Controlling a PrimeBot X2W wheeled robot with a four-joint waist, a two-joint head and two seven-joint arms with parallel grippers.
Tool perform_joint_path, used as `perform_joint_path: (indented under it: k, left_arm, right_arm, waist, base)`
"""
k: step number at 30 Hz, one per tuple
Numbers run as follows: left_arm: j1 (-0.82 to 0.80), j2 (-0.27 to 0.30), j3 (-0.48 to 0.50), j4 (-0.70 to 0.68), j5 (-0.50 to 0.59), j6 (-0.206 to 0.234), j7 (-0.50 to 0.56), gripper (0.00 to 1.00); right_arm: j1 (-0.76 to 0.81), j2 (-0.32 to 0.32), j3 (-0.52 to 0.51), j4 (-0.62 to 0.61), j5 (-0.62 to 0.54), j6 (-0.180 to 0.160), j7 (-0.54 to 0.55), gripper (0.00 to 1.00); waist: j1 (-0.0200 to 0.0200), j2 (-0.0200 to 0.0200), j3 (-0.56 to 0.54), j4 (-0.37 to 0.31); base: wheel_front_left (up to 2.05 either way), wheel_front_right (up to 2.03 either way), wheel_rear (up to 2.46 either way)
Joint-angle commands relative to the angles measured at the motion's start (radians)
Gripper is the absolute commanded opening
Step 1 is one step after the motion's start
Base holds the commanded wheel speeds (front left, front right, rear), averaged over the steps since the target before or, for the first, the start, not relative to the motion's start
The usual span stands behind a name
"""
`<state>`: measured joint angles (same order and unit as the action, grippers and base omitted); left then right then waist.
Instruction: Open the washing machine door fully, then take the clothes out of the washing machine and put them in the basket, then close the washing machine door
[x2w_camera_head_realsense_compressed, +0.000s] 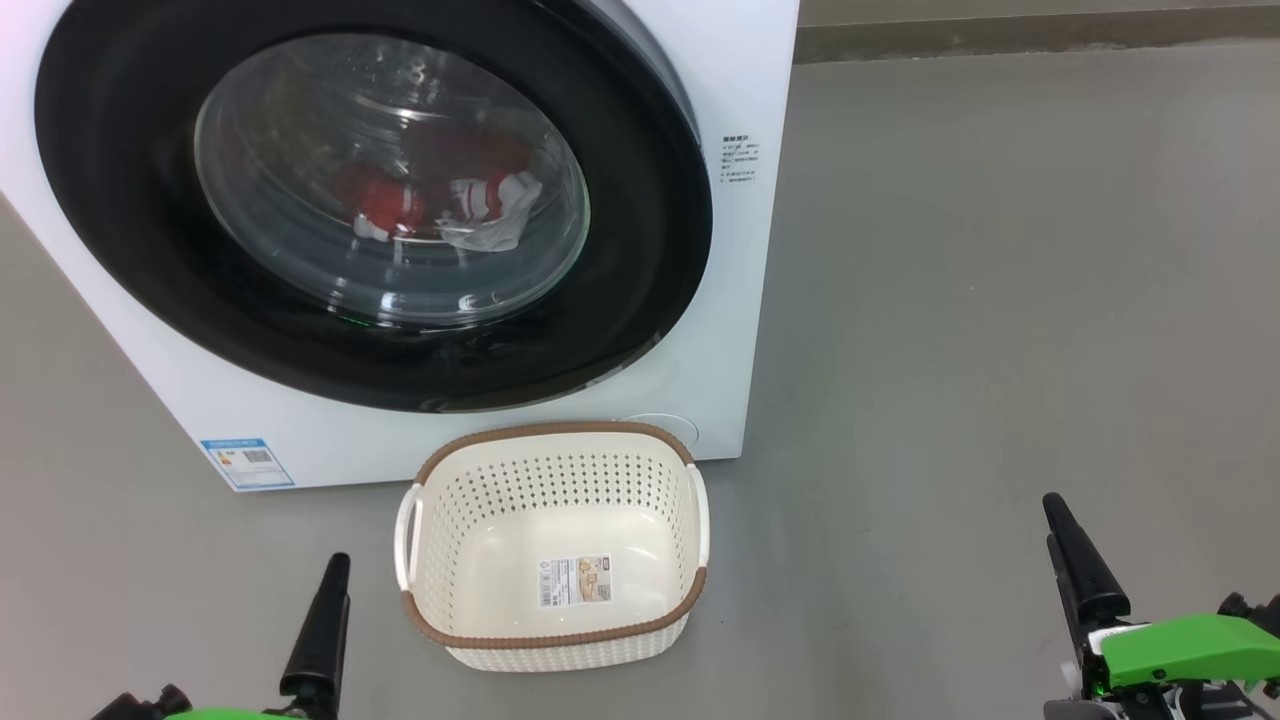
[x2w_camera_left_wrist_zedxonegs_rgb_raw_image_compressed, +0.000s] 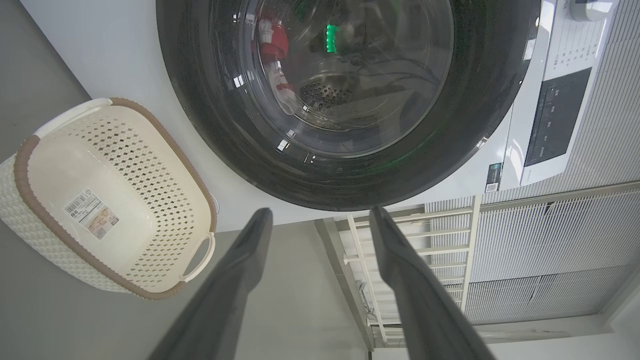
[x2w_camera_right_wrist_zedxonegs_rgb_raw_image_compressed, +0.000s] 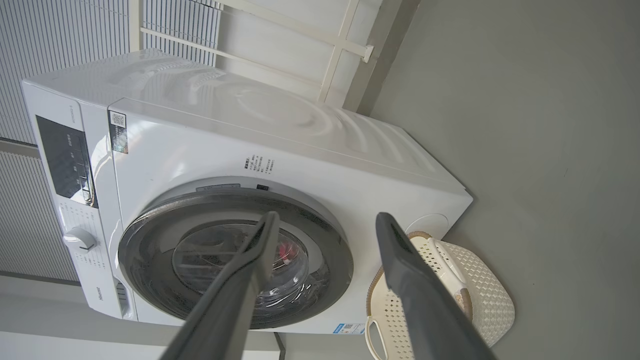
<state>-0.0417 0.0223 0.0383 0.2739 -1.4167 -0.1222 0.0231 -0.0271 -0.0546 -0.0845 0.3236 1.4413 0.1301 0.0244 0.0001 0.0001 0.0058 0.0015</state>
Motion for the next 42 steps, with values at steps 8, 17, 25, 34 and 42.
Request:
perform_joint_path:
  k: [8, 17, 25, 34, 42]
  left_arm:
    - [-0.049, 0.014, 0.003, -0.045, 0.157, -0.003, -0.030, 1.00]
    - [-0.051, 0.016, -0.016, -0.061, 0.310, 0.002, -0.057, 1.00]
    - [-0.049, 0.017, -0.038, -0.067, 0.459, 0.007, -0.080, 1.00]
    - [-0.053, 0.021, -0.065, -0.062, 0.622, 0.028, -0.106, 1.00]
    - [-0.058, 0.026, -0.081, -0.040, 0.727, 0.051, -0.127, 1.00]
  right_arm:
    - [-0.057, -0.020, 0.008, -0.042, -0.169, 0.000, -0.031, 1.00]
    - [-0.055, -0.027, 0.025, -0.048, -0.337, 0.000, -0.057, 1.00]
    - [-0.051, -0.031, 0.042, -0.044, -0.463, 0.000, -0.081, 1.00]
    - [-0.049, -0.036, 0.059, -0.038, -0.583, 0.000, -0.107, 1.00]
    - [-0.049, -0.037, 0.069, -0.032, -0.671, 0.000, -0.128, 1.00]
  waist:
    - [-0.0001, -0.0001, -0.001, 0.001]
    - [-0.0001, -0.0001, -0.004, 0.002]
    - [-0.0001, -0.0001, -0.011, 0.004]
    - [-0.0001, -0.0001, -0.016, 0.004]
    - [-0.0001, -0.0001, -0.017, 0.004]
  base:
    - [0.00, 0.00, 0.00]
    - [0.00, 0.00, 0.00]
    - [0.00, 0.00, 0.00]
    - [0.00, 0.00, 0.00]
    - [0.00, 0.00, 0.00]
